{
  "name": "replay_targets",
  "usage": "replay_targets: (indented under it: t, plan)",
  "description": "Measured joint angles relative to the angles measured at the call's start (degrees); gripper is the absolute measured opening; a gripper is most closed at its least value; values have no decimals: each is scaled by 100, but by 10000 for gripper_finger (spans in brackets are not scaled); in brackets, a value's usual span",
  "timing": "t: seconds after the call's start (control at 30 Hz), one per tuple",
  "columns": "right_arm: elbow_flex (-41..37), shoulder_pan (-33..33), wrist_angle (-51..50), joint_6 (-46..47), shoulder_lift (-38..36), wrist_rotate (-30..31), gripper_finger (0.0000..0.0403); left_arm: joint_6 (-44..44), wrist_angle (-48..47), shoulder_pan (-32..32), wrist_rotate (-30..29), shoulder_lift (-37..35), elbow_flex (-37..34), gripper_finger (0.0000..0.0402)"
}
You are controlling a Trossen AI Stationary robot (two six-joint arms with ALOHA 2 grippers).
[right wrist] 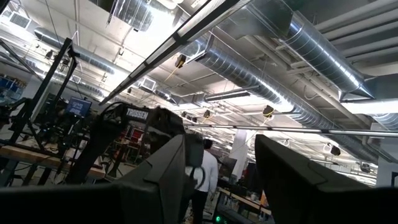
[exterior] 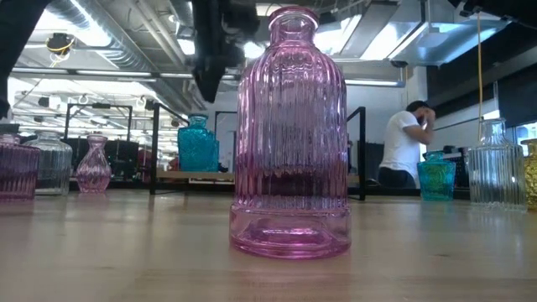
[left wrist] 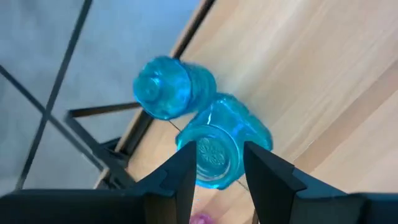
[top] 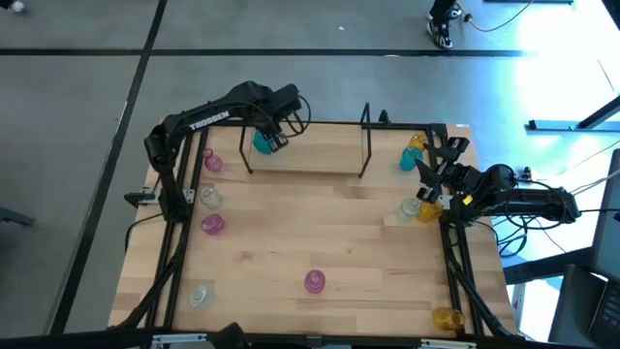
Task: Sort vases onto shelf
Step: Put the blue vase on the shelf aligned with the other blue vases
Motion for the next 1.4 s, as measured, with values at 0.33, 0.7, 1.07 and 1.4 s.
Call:
replay_targets:
  t: [0.33,0.7,1.07,1.4]
  plan:
    - [0,0,-15,-2,0,57,179,621,1248,-562,107,-316,37,126]
    - [0,2,-50,-7,168,824,179,1505,2684,-1149,1569,-316,-39,126]
    - [744,1,-1455,-125,1190,2597,179,1700,4931,-1246,2138,-953,-2192,126]
    - [1567,0,-2250,163,2329,4508,179,2151,8620,-1275,3212,-2565,-5344,126]
